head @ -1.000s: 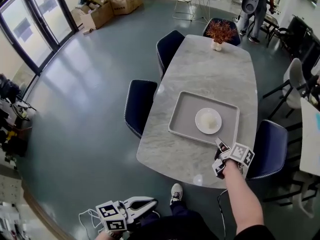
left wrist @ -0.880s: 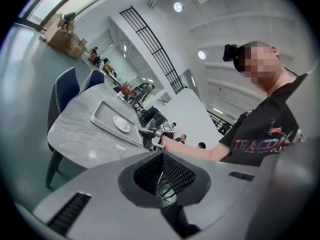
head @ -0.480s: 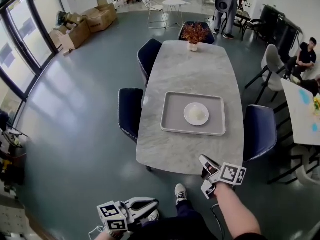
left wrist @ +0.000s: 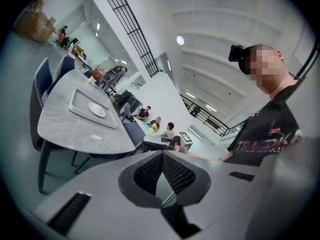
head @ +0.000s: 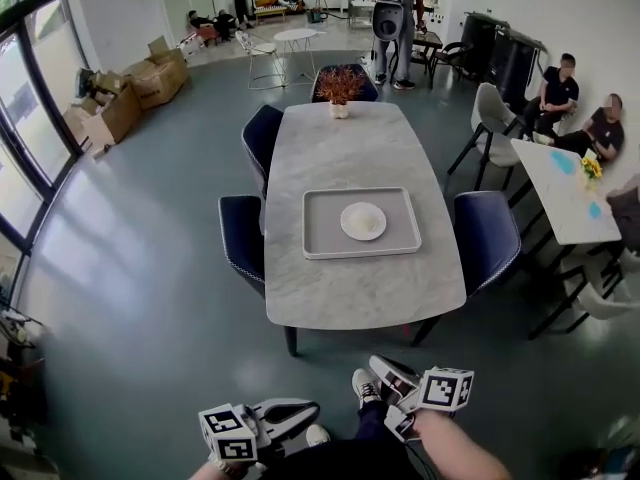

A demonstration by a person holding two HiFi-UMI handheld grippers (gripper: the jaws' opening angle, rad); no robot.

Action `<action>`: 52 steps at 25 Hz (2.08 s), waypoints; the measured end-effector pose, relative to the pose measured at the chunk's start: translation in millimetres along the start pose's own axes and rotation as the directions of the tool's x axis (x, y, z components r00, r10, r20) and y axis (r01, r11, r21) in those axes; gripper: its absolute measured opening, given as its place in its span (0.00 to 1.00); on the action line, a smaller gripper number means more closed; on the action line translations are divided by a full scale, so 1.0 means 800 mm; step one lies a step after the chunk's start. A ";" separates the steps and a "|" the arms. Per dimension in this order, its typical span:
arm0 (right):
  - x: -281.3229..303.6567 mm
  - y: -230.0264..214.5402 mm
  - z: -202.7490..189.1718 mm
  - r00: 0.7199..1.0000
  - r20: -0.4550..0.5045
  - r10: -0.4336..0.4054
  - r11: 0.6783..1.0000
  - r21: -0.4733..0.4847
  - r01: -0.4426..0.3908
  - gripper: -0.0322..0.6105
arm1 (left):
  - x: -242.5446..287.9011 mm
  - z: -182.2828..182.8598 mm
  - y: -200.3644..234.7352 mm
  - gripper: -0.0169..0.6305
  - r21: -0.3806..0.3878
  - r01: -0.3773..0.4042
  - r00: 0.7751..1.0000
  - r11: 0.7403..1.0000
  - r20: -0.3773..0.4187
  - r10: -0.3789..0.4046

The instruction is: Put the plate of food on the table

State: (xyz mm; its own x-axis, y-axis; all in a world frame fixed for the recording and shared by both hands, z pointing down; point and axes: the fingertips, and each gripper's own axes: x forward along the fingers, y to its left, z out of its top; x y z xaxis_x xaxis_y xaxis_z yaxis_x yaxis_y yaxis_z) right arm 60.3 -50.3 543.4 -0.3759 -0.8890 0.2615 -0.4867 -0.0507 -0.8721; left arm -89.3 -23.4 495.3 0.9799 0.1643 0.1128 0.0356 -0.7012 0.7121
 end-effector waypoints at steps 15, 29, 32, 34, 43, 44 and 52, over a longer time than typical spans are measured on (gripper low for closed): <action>-0.069 0.068 -0.156 0.999 0.037 0.005 0.998 -0.059 -0.002 0.06 | -0.037 -0.068 -0.040 0.04 -0.004 0.104 0.989 0.995 -0.101 -0.104; -0.083 0.085 -0.164 0.998 0.063 0.023 0.998 -0.063 -0.019 0.06 | -0.037 -0.067 -0.059 0.04 0.000 0.126 0.988 0.992 -0.085 -0.125; -0.081 0.087 -0.167 0.998 0.060 0.018 0.998 -0.066 -0.014 0.06 | -0.042 -0.069 -0.056 0.04 0.004 0.121 0.989 0.993 -0.081 -0.121; -0.080 0.088 -0.169 0.998 0.057 0.023 0.998 -0.065 -0.019 0.06 | -0.043 -0.070 -0.056 0.04 0.003 0.119 0.990 0.993 -0.079 -0.119; -0.081 0.088 -0.177 0.998 0.054 0.030 0.997 -0.068 -0.026 0.06 | -0.046 -0.073 -0.059 0.04 -0.007 0.121 0.990 0.993 -0.070 -0.121; -0.082 0.090 -0.177 0.998 0.050 0.023 0.998 -0.068 -0.019 0.06 | -0.046 -0.074 -0.060 0.04 -0.008 0.121 0.990 0.993 -0.070 -0.121; -0.087 0.087 -0.178 0.999 0.045 0.017 0.997 -0.080 -0.013 0.06 | -0.045 -0.077 -0.064 0.04 -0.003 0.119 0.991 0.993 -0.068 -0.119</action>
State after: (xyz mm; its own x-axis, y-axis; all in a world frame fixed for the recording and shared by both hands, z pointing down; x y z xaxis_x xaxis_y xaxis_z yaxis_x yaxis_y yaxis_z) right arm -60.1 72.9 523.4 -0.3481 -0.9094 0.2278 -0.5434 -0.0023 -0.8395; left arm -138.6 49.8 497.5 0.9531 0.2934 0.0737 0.1518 -0.6745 0.7225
